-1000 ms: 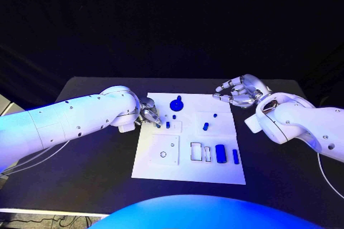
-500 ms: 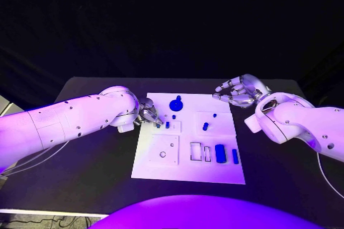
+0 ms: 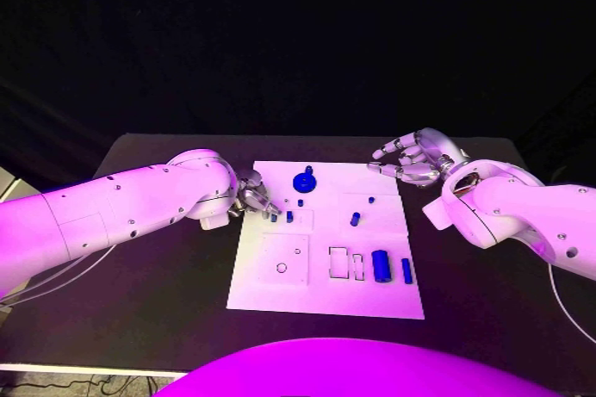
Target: Assemble the parts on the task board
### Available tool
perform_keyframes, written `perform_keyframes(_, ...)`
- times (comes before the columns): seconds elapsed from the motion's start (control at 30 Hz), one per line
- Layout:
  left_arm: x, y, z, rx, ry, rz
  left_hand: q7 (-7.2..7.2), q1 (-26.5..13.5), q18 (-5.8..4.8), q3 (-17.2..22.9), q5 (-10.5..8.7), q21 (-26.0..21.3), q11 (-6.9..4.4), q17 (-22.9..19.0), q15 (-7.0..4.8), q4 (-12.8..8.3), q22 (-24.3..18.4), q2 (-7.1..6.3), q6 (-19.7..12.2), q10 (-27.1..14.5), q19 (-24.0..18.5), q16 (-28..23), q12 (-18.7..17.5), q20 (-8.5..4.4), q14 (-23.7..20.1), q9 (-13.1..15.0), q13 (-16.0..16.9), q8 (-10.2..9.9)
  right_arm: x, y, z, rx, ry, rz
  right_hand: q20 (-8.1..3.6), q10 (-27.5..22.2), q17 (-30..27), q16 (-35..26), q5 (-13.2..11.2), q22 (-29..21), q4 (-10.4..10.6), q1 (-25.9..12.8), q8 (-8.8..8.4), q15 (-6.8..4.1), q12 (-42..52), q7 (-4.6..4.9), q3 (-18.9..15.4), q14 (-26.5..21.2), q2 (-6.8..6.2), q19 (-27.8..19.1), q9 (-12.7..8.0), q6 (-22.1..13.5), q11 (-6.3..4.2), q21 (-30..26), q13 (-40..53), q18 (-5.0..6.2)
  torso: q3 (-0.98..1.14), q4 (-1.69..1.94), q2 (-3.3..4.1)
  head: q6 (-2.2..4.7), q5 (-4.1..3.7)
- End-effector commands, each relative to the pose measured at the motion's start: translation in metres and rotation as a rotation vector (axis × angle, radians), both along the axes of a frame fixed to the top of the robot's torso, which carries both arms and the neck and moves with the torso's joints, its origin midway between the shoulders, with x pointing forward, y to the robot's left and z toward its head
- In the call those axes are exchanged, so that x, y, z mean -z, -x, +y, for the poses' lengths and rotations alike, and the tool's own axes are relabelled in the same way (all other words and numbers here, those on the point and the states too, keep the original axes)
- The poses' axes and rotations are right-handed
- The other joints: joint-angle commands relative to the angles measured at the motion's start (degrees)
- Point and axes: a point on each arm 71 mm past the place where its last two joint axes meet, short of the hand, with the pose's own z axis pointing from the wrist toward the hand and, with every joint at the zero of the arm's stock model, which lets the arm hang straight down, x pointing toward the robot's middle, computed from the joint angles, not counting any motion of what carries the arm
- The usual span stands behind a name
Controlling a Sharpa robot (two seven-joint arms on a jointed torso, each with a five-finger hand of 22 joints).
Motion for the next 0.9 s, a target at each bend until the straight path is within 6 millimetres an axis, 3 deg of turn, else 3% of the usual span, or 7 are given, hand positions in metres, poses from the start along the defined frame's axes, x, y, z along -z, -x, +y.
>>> perform_keyframes(0.03,-0.003,0.0,0.0,-0.008,0.006,-0.021,0.16,0.46,-1.06,-0.32,-0.2,-0.2,-0.1,9.85,-0.17,-0.08,0.01,-0.32,0.22,-0.34,0.23,0.1,-0.22,-0.13,4.52,-0.05,0.08,-0.27,0.0,0.001,0.001,-0.015,0.0,-0.006,-0.28,-0.14,12.35,-0.29,0.21,15.06,-0.15,-0.2,0.33,-0.51,-0.34,0.1,-0.24,5.35,0.18,6.0,-0.06,-0.34,-0.32,0.25,8.48,-0.38,0.01,-0.03,-0.02,0.0,-0.02)
perform_keyframes(0.27,-0.011,0.0,-0.003,-0.032,0.07,-0.034,0.3,0.63,-1.01,-4.34,-1.05,-0.39,0.02,9.5,-0.1,3.38,-0.24,-1.01,0.13,-0.72,0.13,-0.06,-0.71,-0.08,4.42,-0.37,-0.51,-0.53,0.001,0.001,0.001,-0.015,0.0,-0.005,-0.28,-0.14,12.35,-0.29,0.21,15.06,-0.15,-0.2,0.33,-0.51,-0.34,0.1,-0.24,5.35,0.18,6.0,-0.06,-0.34,-0.32,0.25,8.48,-0.38,0.03,-0.05,-0.01,0.16,-0.09)
perform_keyframes(0.53,-0.02,-0.003,-0.004,-0.115,0.235,-0.072,1.26,1.96,-0.26,-11.93,-8.14,-2.72,0.92,6.05,0.58,6.93,-4.19,-0.09,-2.35,-5.57,-2.53,-1.85,-5.96,0.56,3.38,-0.7,-7.85,-1.1,0.001,0.001,0.001,-0.013,0.0,-0.004,-0.29,-0.14,12.37,-0.29,0.19,15.06,-0.11,-0.36,0.39,-0.51,-0.34,0.1,-0.31,5.35,0.17,6.0,-0.08,-0.37,-0.32,0.25,8.48,-0.38,0.11,0.02,-0.06,0.27,-0.22)
perform_keyframes(0.63,-0.026,-0.006,-0.004,-0.138,0.319,-0.132,2.67,3.47,1.14,-14.7,-8.1,-7.26,2.21,-0.06,1.79,6.93,-11.65,1.38,-5.38,-11.43,-8.02,-5.27,-11.27,1.51,0.83,-0.95,-15.0,-1.92,0.001,0.001,0.0,-0.012,0.0,-0.004,-0.29,-0.14,12.37,-0.29,0.19,15.06,-0.11,-0.36,0.39,-0.51,-0.34,0.1,-0.31,5.35,0.17,6.0,-0.08,-0.37,-0.32,0.25,8.48,-0.38,0.12,0.02,-0.03,0.43,-0.37)
perform_keyframes(0.67,-0.028,-0.007,-0.004,-0.136,0.35,-0.162,4.54,6.58,2.94,-14.95,-7.42,-14.49,4.04,-10.0,3.4,6.78,-22.43,1.96,-9.37,-16.04,-16.55,-11.45,-13.18,2.59,-4.68,-1.56,-16.05,-3.18,0.001,0.001,0.0,-0.012,0.001,-0.004,-0.29,-0.14,12.28,-0.32,0.19,15.06,-0.11,-0.4,0.41,-0.51,-0.34,0.1,-0.32,5.33,0.19,6.0,-0.08,-0.38,-0.32,0.25,8.48,-0.38,0.12,0.01,-0.02,0.49,-0.4)
perform_keyframes(0.77,-0.038,-0.011,-0.008,-0.098,0.438,-0.28,7.9,15.7,2.88,-14.13,-6.8,-21.56,7.47,-31.03,6.72,5.95,-26.72,2.09,-15.51,-25.31,-22.01,-26.78,-17.74,5.56,-21.48,-3.63,-19.62,-5.04,0.001,0.001,-0.001,-0.01,0.001,-0.004,-0.29,-0.14,12.28,-0.32,0.19,15.06,-0.11,-0.4,0.41,-0.51,-0.34,0.1,-0.32,5.33,0.19,6.0,-0.08,-0.38,-0.32,0.25,8.48,-0.38,0.12,0.04,-0.02,0.56,-0.53)
perform_keyframes(0.9,-0.049,-0.01,-0.018,0.004,0.519,-0.417,8.44,25.5,3.45,-9.58,-7.01,-24.78,8.44,-33.57,7.53,4.23,-28.91,1.33,-18.04,-30.8,-21.69,-27.54,-21.4,6.96,-23.78,-7.33,-24.24,-6.95,0.002,0.001,-0.002,-0.008,0.001,-0.006,-0.29,-0.15,12.32,-0.31,0.2,15.06,-0.12,-0.39,0.42,-0.51,-0.35,0.1,-0.32,5.34,0.2,6.0,-0.09,-0.39,-0.32,0.25,8.47,-0.38,0.1,0.0,0.05,0.76,-0.61)
